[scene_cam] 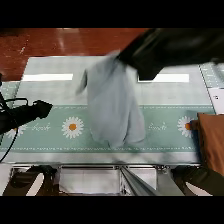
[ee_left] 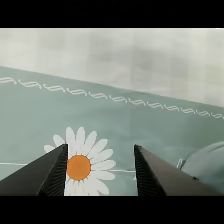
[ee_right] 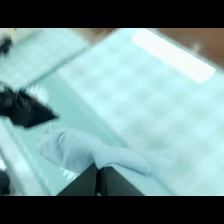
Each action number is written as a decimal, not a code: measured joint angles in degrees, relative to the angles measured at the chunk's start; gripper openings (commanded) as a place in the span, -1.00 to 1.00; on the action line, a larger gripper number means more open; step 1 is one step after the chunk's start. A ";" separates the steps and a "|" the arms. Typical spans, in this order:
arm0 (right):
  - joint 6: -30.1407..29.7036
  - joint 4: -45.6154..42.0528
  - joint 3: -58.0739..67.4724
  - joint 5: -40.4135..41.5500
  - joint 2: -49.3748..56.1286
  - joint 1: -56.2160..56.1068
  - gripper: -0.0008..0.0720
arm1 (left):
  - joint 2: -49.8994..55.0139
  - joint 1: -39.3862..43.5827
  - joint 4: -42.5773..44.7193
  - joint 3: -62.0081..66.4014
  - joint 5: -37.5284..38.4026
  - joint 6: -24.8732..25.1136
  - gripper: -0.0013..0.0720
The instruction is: Fold the shirts.
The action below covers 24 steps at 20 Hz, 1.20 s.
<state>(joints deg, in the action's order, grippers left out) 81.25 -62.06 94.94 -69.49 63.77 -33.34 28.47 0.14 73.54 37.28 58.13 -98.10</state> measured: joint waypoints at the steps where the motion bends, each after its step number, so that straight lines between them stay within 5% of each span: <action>1: 1.09 -0.39 -5.11 1.36 0.00 -1.81 -0.92 | -0.04 -0.42 0.17 0.15 1.03 0.02 0.42; 6: 6.88 0.59 -29.00 12.85 0.79 -7.54 -0.84 | -0.09 -1.11 -0.90 -0.55 3.41 0.83 0.42; 7: 8.28 1.11 -31.95 14.29 1.64 -8.24 -0.12 | 0.02 -0.83 -1.51 -0.98 3.39 1.22 0.42; 8: 9.05 1.84 -33.97 15.52 2.62 -8.74 0.16 | 0.09 -0.37 -1.77 -1.53 3.63 1.55 0.42; 13: 10.75 3.26 -36.81 15.43 3.96 -4.52 0.15 | 1.36 1.86 -2.43 -3.63 3.91 3.28 0.42; 17: 12.37 -5.42 -36.00 8.68 -4.31 10.32 0.15 | 4.68 -1.05 -4.55 -4.09 3.48 4.68 0.42; 24: 15.04 -14.29 -49.13 -0.13 -19.69 32.65 0.15 | 27.12 -1.64 -38.77 -4.66 3.39 25.16 0.42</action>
<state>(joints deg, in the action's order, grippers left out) 96.29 -76.36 45.80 -69.63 44.07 -0.69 55.59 -1.50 34.76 32.62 61.52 -72.95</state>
